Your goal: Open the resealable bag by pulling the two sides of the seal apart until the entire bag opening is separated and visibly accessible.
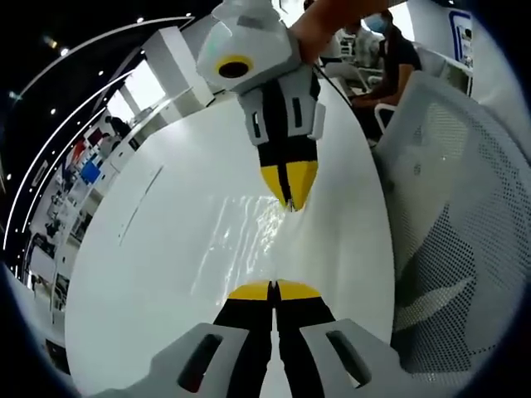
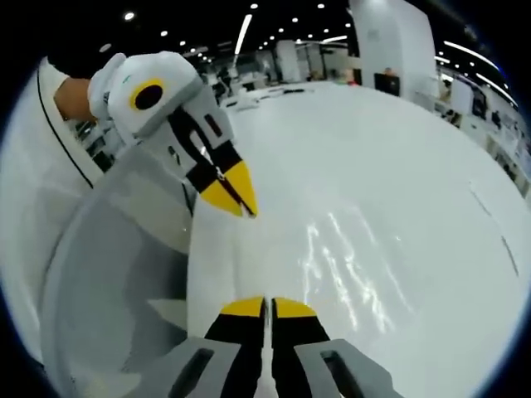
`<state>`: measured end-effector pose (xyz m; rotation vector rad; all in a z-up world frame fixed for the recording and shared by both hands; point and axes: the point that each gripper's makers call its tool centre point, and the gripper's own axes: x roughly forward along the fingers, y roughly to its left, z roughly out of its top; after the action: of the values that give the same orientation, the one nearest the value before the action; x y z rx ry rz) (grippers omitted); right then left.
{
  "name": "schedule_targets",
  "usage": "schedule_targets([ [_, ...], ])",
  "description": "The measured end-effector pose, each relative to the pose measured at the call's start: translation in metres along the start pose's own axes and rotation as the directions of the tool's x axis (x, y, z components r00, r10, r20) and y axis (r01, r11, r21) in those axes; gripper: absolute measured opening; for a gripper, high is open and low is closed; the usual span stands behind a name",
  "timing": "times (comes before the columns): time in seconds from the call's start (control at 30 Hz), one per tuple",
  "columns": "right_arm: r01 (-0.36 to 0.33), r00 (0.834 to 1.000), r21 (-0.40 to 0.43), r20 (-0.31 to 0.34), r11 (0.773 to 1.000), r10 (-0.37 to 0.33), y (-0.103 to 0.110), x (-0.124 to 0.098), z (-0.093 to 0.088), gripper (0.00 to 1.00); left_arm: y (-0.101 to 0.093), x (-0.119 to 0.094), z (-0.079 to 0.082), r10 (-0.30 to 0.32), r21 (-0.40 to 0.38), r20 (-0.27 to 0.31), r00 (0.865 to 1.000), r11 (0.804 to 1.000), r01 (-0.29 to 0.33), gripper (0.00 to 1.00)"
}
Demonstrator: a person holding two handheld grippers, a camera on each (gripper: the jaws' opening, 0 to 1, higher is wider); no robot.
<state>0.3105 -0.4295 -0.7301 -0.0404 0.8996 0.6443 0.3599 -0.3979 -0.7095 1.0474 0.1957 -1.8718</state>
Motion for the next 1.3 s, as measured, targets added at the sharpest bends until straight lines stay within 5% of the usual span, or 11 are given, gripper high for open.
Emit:
schedule_targets([
  [0.23, 0.005, 1.0, 0.004, -0.009, 1.0, -0.005, 0.001, 0.001, 0.001, 0.0, 0.002, -0.001, -0.002, 0.003, 0.021, -0.012, 1.0, 1.0, -0.003, 0.0],
  [0.5, 0.032, 0.999, -0.005, -0.032, 0.999, -0.032, -0.004, 0.002, 0.003, 0.0, 0.003, -0.003, 0.011, 0.01, 0.038, 0.026, 1.0, 0.999, -0.011, 0.14],
  [0.77, 0.039, 0.998, -0.024, -0.041, 0.999, -0.04, -0.006, 0.004, 0.012, 0.0, -0.004, 0.0, 0.025, -0.018, 0.087, 0.052, 0.998, 0.996, 0.014, 0.09],
  [1.3, 0.088, 0.996, -0.133, 0.046, 0.987, -0.082, -0.011, -0.007, 0.038, 0.0, -0.01, 0.016, 0.015, -0.055, 0.151, -0.025, 0.998, 0.987, 0.058, 0.05],
])
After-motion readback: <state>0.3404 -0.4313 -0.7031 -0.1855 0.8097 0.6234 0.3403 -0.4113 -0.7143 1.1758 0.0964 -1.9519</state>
